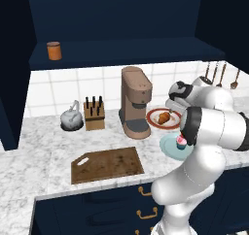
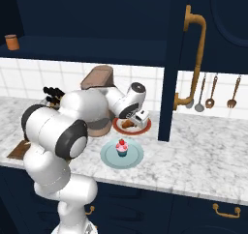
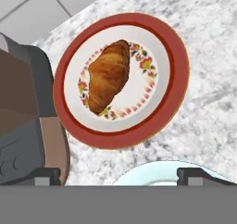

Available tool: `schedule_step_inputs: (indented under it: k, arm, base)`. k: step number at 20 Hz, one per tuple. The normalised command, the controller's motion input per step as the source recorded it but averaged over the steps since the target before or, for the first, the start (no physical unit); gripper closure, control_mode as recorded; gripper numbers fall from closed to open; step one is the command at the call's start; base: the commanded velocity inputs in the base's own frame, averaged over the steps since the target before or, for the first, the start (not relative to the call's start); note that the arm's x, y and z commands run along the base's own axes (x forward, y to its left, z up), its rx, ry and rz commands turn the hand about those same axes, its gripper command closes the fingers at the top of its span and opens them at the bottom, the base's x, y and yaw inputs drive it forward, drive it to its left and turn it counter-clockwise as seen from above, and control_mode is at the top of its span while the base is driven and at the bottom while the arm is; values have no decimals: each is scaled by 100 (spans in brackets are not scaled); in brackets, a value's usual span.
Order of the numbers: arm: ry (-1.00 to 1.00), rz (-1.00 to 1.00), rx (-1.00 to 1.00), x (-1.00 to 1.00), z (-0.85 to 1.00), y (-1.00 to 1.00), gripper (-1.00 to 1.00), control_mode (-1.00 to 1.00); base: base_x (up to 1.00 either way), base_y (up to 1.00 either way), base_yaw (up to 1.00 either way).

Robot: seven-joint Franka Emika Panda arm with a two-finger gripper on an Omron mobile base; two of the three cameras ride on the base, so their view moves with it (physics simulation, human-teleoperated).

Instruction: From the different types of pastries on the counter, select a croissant and place it on the cutting board. Then retrieve a jar of jam from the cabinet and place it alongside the croissant on the cutting board.

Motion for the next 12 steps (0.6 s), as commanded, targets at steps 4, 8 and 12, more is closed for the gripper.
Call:
schedule_step_inputs:
  k: [4, 8, 12]
  arm:
    - [0, -2, 0, 42, -20, 0, -100, -100]
    - [0, 0, 1, 43, -29, -3, -100, -100]
    - [0, 0, 1, 44, -29, -20, -100, -100]
  base:
    - [0, 0, 0]
    - [0, 0, 0]
    - [0, 0, 0]
